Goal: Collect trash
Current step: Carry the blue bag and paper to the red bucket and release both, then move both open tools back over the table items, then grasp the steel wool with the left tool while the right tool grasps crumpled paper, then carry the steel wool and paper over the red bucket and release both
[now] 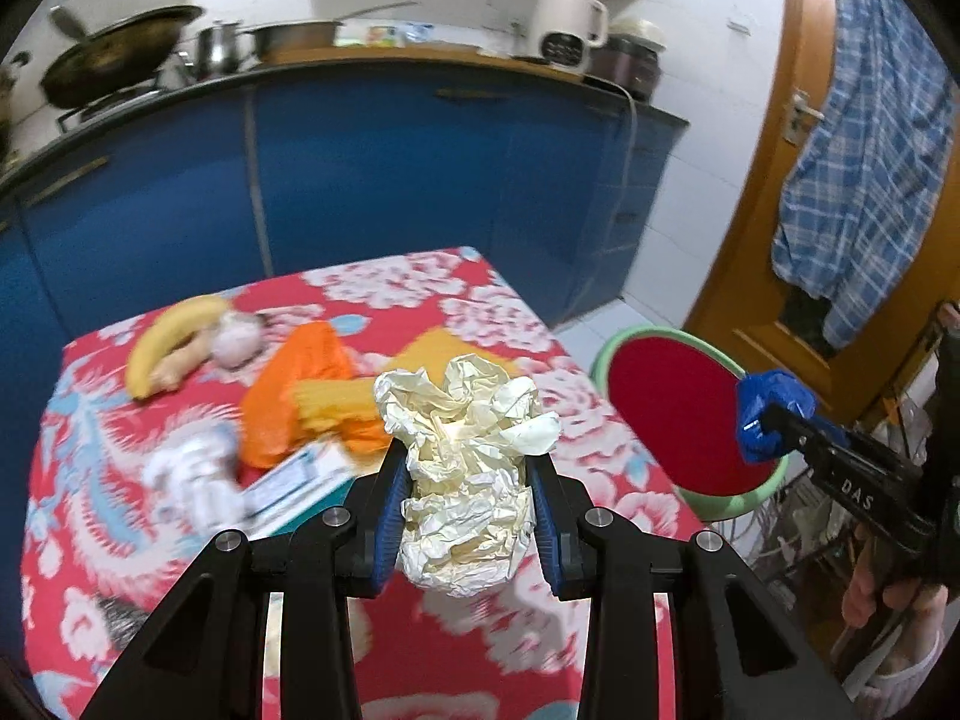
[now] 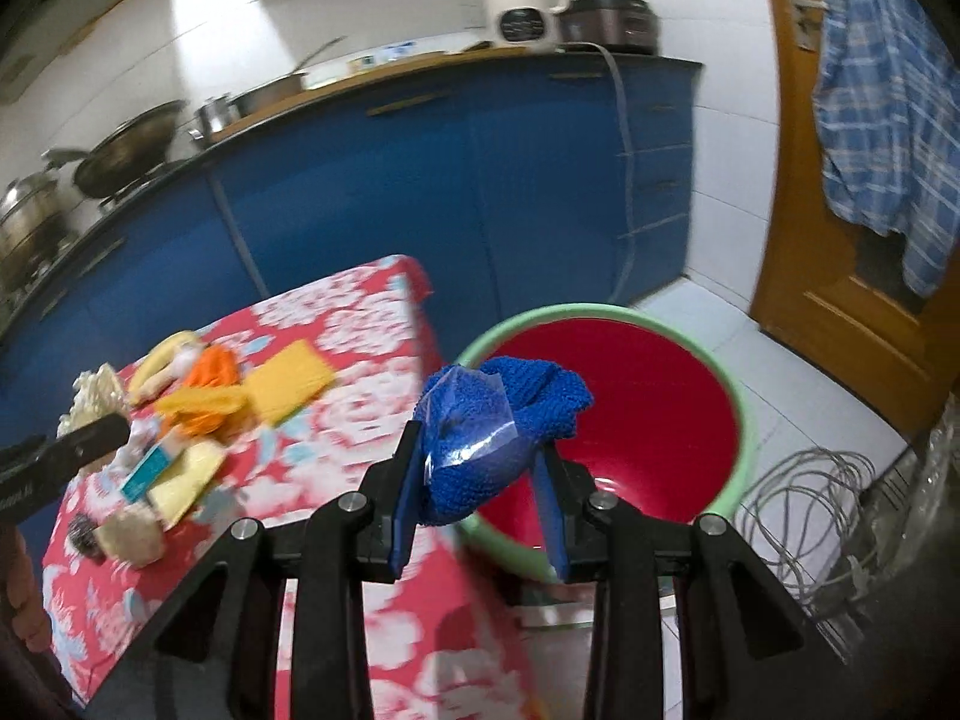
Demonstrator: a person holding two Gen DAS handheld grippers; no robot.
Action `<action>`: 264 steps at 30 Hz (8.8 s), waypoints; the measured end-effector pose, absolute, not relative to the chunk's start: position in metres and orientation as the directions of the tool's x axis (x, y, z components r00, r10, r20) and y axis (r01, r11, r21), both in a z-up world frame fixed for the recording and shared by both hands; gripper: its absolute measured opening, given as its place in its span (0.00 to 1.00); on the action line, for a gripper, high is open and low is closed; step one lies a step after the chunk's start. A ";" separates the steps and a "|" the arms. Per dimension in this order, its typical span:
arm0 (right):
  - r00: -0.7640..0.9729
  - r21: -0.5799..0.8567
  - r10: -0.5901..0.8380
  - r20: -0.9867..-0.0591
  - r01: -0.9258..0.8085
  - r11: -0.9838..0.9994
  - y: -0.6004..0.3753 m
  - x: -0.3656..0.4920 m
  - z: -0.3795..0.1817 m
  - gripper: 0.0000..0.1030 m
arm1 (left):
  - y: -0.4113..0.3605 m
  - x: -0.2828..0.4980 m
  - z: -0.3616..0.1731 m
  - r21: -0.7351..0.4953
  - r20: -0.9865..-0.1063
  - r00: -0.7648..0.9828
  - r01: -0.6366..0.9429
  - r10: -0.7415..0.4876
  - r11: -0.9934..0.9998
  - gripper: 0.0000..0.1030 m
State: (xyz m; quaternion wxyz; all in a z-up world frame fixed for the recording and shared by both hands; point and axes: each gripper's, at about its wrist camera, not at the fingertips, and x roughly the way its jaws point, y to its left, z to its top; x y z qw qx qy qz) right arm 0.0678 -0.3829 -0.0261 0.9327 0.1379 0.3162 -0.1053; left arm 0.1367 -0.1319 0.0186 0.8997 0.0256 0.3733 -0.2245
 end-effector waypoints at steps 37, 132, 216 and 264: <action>0.740 0.284 -0.208 -0.639 0.479 0.830 -0.487 0.044 -0.067 0.59 | -0.318 0.167 -0.050 -0.079 -0.791 0.413 0.662 -0.451 0.745 0.51; 0.663 0.216 0.249 -0.706 -0.133 0.967 -0.139 0.101 -0.059 0.66 | 0.081 0.124 -0.077 -0.191 -0.776 0.621 -0.070 -0.107 0.979 0.63; 0.797 0.354 -0.072 -0.600 0.345 0.869 -0.408 0.037 -0.039 0.37 | -0.178 0.134 0.013 -0.123 -0.690 0.579 0.498 -0.435 0.858 0.40; 0.781 0.382 -0.117 -0.614 0.423 0.822 -0.458 0.030 -0.056 0.56 | -0.279 0.149 -0.013 -0.072 -0.738 0.489 0.629 -0.466 0.774 0.53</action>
